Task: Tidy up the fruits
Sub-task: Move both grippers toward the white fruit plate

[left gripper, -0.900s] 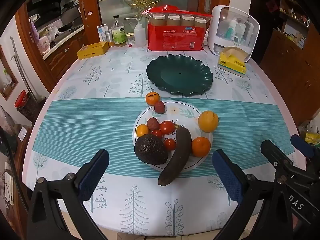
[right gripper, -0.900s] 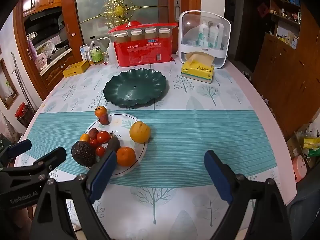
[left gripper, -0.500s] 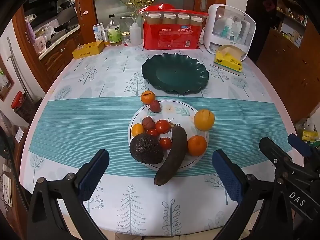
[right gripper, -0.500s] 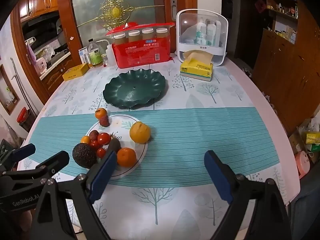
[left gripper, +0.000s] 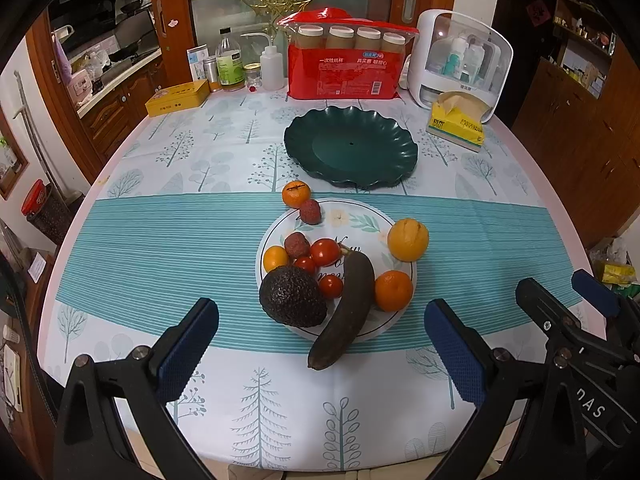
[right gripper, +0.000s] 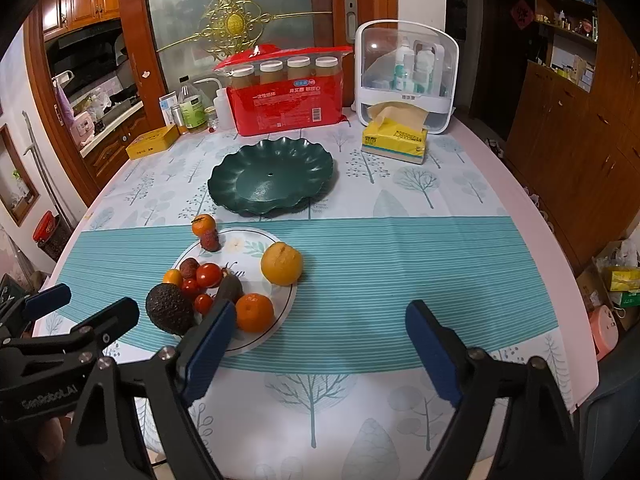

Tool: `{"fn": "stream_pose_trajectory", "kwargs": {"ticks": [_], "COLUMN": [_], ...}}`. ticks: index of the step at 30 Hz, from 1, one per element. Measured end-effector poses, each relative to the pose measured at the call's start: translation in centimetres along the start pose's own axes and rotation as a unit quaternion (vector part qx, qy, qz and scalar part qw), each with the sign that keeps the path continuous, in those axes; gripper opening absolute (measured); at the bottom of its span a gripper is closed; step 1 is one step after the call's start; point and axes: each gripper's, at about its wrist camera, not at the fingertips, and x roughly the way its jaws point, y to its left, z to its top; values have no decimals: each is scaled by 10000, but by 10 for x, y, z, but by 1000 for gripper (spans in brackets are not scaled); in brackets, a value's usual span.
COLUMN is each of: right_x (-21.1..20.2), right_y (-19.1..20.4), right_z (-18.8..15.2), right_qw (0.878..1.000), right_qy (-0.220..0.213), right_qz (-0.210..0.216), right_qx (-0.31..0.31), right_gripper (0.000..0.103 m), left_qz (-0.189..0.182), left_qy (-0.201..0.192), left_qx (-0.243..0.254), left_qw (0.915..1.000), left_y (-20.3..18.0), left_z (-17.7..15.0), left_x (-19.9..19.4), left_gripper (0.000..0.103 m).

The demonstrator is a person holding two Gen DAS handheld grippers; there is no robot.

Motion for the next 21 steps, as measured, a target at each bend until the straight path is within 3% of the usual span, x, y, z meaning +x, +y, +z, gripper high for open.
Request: {"fn": "stream_pose_trajectory", "kwargs": {"ticks": [9,21], "right_x": [0,5], "right_y": [4,11], "right_z": [-4,-2], "right_qw": [9999,9996], "right_qy": [-27,59], "right_qz": [88,-54], "right_qx": [-60,-267], "right_gripper": [78,78], "left_qz": [52,128], "left_qy": [45,120], "left_qx": [8,-8], "left_qw": [10000,9998], "left_y": [2,4], "left_z": [-2,-2], "left_x": [2,8], "left_gripper": [102,102]}}
